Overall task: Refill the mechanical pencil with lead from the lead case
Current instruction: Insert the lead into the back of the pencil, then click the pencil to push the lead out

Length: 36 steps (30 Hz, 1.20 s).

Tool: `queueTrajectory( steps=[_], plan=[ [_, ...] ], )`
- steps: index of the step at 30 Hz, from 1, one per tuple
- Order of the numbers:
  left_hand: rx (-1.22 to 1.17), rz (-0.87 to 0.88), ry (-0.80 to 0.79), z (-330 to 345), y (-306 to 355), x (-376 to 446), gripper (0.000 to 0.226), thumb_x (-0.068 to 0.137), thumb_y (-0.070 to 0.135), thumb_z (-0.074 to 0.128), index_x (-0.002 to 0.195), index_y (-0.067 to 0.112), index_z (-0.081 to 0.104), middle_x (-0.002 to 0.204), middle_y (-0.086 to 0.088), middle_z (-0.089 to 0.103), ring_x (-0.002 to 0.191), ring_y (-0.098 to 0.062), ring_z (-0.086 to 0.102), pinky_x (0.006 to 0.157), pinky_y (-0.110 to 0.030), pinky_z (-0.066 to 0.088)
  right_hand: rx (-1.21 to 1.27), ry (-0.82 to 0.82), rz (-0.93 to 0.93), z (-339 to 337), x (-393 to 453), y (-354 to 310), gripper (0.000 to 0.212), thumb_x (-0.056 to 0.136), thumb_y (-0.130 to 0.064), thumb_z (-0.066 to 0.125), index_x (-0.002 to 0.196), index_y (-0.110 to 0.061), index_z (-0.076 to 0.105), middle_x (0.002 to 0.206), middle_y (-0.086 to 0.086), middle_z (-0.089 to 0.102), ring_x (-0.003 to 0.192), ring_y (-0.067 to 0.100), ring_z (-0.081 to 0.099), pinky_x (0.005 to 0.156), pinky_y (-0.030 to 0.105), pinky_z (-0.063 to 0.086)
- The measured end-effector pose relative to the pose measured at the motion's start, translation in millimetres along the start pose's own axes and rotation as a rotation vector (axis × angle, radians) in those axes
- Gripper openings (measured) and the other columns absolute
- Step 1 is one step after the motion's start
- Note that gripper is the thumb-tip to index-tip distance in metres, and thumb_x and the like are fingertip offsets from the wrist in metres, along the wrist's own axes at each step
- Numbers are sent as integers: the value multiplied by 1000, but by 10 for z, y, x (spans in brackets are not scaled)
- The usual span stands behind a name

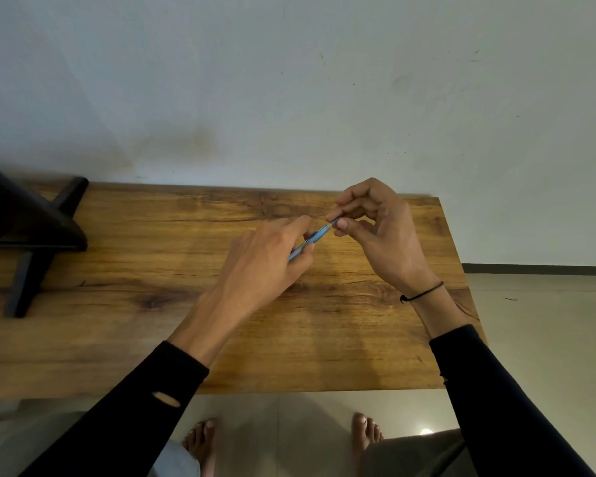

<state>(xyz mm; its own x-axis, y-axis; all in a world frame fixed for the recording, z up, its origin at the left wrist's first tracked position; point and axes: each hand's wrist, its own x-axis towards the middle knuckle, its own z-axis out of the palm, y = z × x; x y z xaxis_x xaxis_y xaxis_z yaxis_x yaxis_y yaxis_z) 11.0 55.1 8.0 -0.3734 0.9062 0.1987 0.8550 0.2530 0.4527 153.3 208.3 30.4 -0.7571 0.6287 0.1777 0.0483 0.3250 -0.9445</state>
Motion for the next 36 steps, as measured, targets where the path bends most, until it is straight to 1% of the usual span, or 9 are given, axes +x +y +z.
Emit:
queueTrajectory(
  steps=[10,14,17,19,22,25,31,34,36],
  plan=[
    [28,21,6,-22,28,-8,12,105,36,59,115,29,63,88,13,59,72,-14,61,58,-34,52,-94,-47,24,-9,-13,11,25,94,8,72,113,-6,64,97,7,78,91,19,78,79,36,66],
    [43,39,23,-8,25,-13,11,104,36,60,113,30,62,88,14,58,71,-13,60,57,-31,42,-105,-43,54,22,-12,37,24,93,5,75,111,-7,65,93,9,78,86,16,78,76,31,65],
    [54,45,26,4,17,-14,14,105,36,61,118,30,63,91,12,59,74,-13,61,59,-31,47,-76,-7,89,42,-5,48,22,90,5,78,105,-8,67,89,12,79,82,17,79,71,26,63],
    [43,49,48,8,17,-14,16,106,36,61,119,29,64,91,11,58,72,-13,59,58,-31,46,-32,10,103,34,4,56,20,89,6,78,103,-6,69,88,13,79,83,22,80,71,29,65],
    [-3,29,96,-11,43,-3,16,104,38,66,117,28,67,85,14,53,67,-9,53,56,-26,35,101,59,125,49,5,57,14,92,6,76,102,-2,70,89,17,79,82,27,79,72,33,66],
    [-106,-24,159,-47,67,16,17,100,40,72,113,29,68,79,16,53,66,-2,52,57,-28,44,312,115,225,149,-21,38,3,97,-2,72,100,-1,71,89,14,77,79,22,76,75,35,63],
    [-127,-64,196,-70,122,17,26,98,40,76,116,25,65,78,18,53,65,-1,54,59,-28,49,559,105,340,364,-61,-23,13,107,-14,59,116,-3,61,92,5,77,89,16,74,79,36,62],
    [-91,-90,92,-37,140,12,40,92,53,78,119,29,63,76,20,57,63,4,56,59,-25,47,749,211,405,329,-22,-68,14,114,-21,45,113,-11,54,95,11,76,95,25,73,88,46,63],
    [-65,-119,-17,-15,112,-1,40,88,59,80,115,34,66,73,17,65,67,2,64,59,-26,48,942,281,436,238,7,-90,18,115,-23,39,110,-14,54,88,11,68,88,27,71,91,49,61]
  ],
)
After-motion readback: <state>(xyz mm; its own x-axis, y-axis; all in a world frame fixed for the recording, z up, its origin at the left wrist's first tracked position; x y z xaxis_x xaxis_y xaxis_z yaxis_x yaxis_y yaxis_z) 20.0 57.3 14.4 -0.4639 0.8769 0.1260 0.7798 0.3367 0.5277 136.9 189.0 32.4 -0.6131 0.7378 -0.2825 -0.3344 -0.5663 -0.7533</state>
